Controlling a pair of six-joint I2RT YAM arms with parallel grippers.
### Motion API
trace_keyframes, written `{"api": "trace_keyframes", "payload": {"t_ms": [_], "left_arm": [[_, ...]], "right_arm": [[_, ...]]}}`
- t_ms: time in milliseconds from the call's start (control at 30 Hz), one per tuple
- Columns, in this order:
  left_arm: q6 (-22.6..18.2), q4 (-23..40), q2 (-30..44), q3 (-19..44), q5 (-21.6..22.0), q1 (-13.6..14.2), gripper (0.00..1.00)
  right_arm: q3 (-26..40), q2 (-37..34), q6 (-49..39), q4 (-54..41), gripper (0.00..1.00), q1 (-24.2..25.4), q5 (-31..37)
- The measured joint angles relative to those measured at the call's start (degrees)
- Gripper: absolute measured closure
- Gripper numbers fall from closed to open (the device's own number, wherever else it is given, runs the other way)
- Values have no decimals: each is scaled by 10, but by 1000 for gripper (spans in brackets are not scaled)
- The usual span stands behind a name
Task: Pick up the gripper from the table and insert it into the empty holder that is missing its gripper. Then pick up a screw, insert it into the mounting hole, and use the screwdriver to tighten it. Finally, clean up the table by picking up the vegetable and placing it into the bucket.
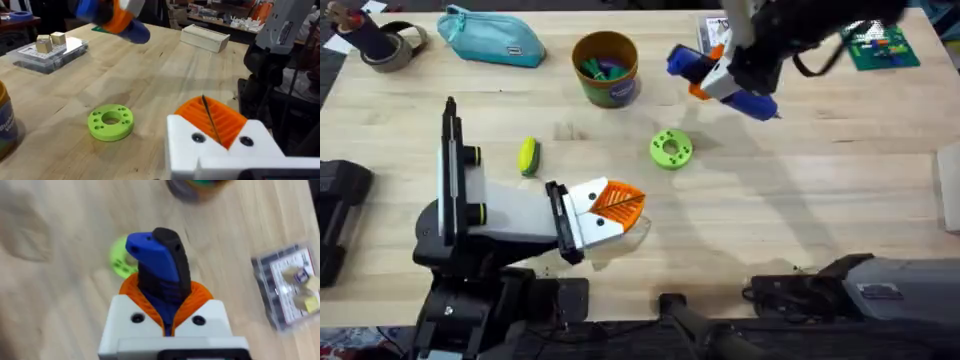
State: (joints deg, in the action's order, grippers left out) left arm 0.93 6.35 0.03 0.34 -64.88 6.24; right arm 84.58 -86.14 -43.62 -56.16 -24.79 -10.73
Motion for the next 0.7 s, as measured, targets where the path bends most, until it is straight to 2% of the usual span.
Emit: {"api": "trace_keyframes", "payload": {"t_ms": [167, 433, 633, 667, 700], "left_arm": [[0, 0, 0, 0, 0, 0, 991], [0, 0, 0, 0, 0, 0, 991], [0, 0, 0, 0, 0, 0, 991], [0, 0, 0, 0, 0, 0, 991], [0, 0, 0, 0, 0, 0, 991]], "right_arm": [[-1, -95, -39, 12, 961, 39, 50], [-4, -252, -59, 39, 965, 93, 74], [-5, -275, -60, 43, 967, 118, 82], [-5, -274, -59, 43, 939, 120, 82], [-5, -273, -58, 42, 835, 123, 82]]}}
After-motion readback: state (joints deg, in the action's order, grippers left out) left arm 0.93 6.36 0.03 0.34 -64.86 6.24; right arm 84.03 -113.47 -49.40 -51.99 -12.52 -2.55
